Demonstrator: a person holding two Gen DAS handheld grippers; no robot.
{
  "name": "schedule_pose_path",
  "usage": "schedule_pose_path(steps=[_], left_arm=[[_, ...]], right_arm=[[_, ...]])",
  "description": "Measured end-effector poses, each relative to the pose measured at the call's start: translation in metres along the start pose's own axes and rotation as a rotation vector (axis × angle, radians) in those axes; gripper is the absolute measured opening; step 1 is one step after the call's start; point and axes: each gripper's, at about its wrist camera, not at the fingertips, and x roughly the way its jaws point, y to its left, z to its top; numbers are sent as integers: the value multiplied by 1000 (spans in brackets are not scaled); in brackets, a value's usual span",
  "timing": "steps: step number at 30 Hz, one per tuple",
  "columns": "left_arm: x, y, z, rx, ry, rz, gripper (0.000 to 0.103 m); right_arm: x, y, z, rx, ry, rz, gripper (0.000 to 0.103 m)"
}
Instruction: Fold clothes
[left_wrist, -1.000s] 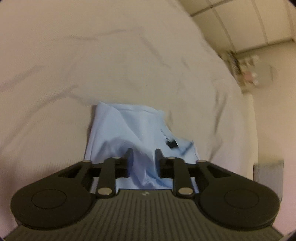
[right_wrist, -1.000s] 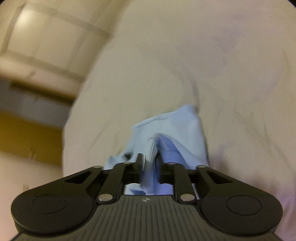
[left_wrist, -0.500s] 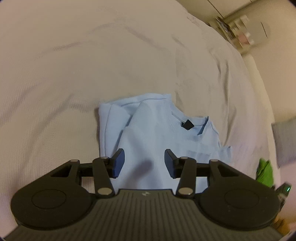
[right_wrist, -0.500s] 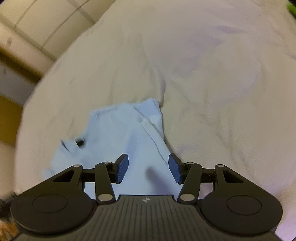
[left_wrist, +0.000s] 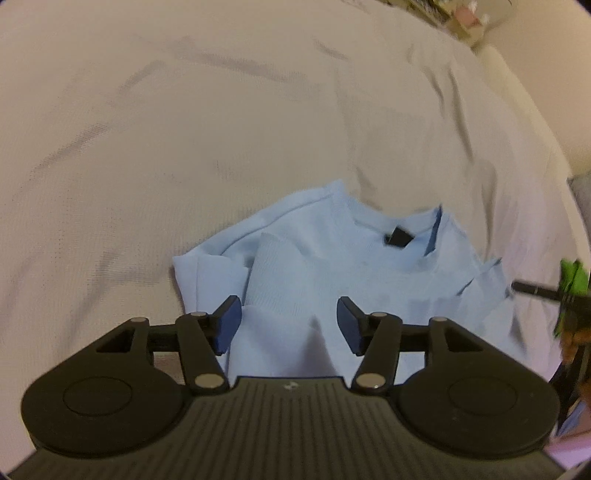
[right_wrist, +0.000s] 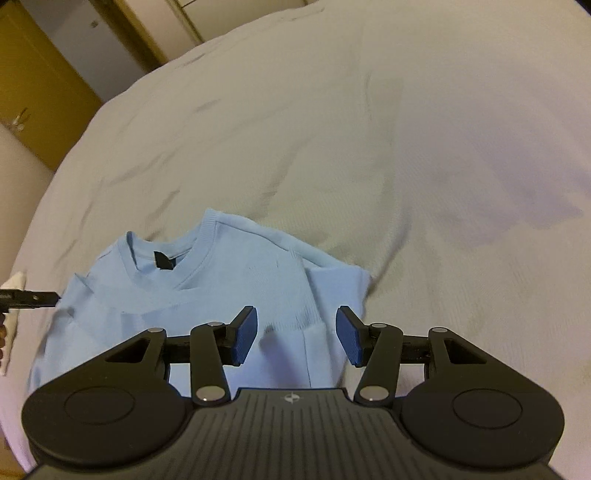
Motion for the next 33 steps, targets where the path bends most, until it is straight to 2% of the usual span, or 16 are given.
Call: schedule_pose_path(steps=[1,2,3,4,7,10,13,15,19,24,25,29,31,33], left_arm=[[1,1,-2,3,5,0,49],[2,1,-3,7,7,0,36],[0,1,-5,14,-1,1,25],[-3,0,-7,26,-9,-1,13],[-14,-4,-8,33,-59,-34,7],[-31,-5,-2,39,-138,-47,7],[-35,-1,10,24,-214,-44,7],[-27,-1,18,32,-239,-23,7],[2,0,28,53,-240,21,7],[34,8,37,68,-203,75,7],[39,8,36,78,-188,93,8],[62,7,30,145,-115,187,20],[51,9,28,132,-119,195,21],[34,13,28,94,-130,198,24]], right_arm=[[1,-1,1,-1,4,15,51],[2,-1,1,-4,3,27,47],[2,-1,1,-6,2,39,37],[2,-1,1,-9,1,52,15],[-2,-1,2,-14,-18,85,12],[-22,1,8,1,-108,104,5],[-30,4,22,16,-189,99,5],[-25,5,32,8,-212,90,5],[-1,8,49,-11,-232,45,5],[41,6,55,-8,-196,-30,4],[51,6,55,-10,-178,-51,0],[84,0,48,-18,-48,-163,0],[83,-2,43,3,-28,-185,1],[68,-5,39,40,-60,-201,8]])
